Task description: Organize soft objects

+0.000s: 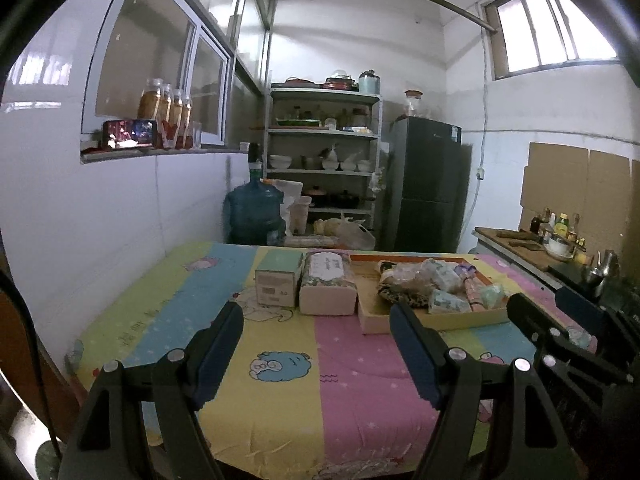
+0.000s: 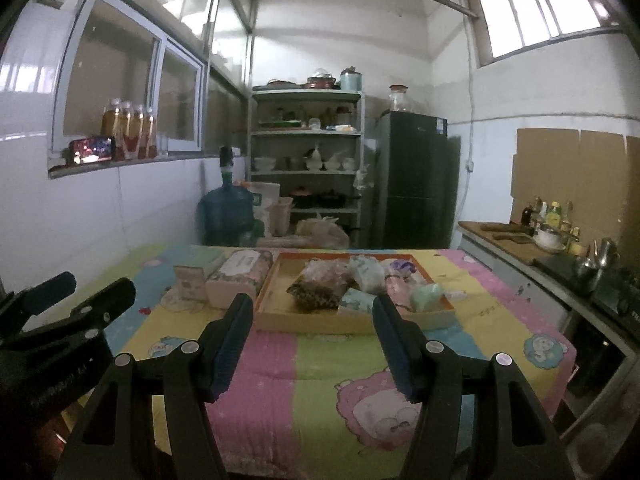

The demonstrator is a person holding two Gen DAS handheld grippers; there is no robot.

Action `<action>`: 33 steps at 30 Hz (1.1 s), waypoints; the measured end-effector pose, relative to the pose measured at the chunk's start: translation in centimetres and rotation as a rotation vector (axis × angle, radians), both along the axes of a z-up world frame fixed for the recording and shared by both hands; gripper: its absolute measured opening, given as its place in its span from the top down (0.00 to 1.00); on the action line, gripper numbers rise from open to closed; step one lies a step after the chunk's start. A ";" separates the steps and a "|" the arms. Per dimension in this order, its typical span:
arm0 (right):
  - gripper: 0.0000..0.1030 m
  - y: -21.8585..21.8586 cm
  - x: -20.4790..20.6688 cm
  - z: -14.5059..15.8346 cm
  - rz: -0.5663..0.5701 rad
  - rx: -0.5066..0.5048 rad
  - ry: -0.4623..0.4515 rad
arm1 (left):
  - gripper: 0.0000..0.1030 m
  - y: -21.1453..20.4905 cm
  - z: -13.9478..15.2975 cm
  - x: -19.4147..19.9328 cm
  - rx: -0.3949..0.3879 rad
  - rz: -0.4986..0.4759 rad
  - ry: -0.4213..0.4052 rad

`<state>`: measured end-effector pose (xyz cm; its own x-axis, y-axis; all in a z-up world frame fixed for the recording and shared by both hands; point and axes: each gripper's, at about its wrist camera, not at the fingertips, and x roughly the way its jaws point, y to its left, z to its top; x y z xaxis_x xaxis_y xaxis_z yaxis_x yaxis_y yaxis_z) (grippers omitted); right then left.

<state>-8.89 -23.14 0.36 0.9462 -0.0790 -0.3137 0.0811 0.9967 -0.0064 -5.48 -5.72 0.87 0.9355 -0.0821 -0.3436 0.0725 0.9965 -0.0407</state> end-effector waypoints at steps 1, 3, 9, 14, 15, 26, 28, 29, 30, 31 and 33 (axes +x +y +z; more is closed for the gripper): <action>0.38 -0.3 0.1 0.0 0.002 0.011 0.001 | 0.26 -0.1 0.1 -0.1 0.003 0.005 -0.004; 0.38 -0.7 0.1 0.2 0.012 0.036 0.003 | 0.26 -0.2 0.3 -0.1 0.013 0.015 -0.012; 0.38 -0.7 -0.1 0.4 0.009 0.034 -0.005 | 0.26 -0.5 0.6 -0.4 0.024 0.021 -0.022; 0.38 -0.5 -0.1 0.6 0.009 0.033 -0.010 | 0.26 -0.6 0.5 -0.4 0.031 0.016 -0.015; 0.38 -0.5 -0.2 0.7 0.009 0.032 -0.011 | 0.26 -0.6 0.5 -0.4 0.029 0.017 -0.016; 0.38 -0.3 -0.3 0.8 0.010 0.034 -0.013 | 0.26 -0.8 0.6 -0.6 0.029 0.013 -0.021; 0.38 -0.3 -0.3 0.8 0.009 0.033 -0.015 | 0.26 -0.9 0.6 -0.7 0.030 0.014 -0.021; 0.38 -0.4 -0.3 0.8 0.009 0.033 -0.015 | 0.26 -0.9 0.6 -0.7 0.030 0.014 -0.022; 0.38 -0.3 -0.3 0.8 0.007 0.033 -0.014 | 0.26 -0.9 0.6 -0.7 0.030 0.014 -0.022; 0.38 -0.3 -0.3 0.8 0.007 0.033 -0.014 | 0.26 -0.9 0.6 -0.7 0.030 0.013 -0.022; 0.38 -0.4 -0.4 0.8 0.008 0.035 -0.014 | 0.26 -0.9 0.6 -0.7 0.030 0.014 -0.021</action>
<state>-9.26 -23.49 1.17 0.9511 -0.0605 -0.3028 0.0728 0.9969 0.0293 -6.15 -6.57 1.46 0.9436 -0.0587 -0.3259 0.0590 0.9982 -0.0091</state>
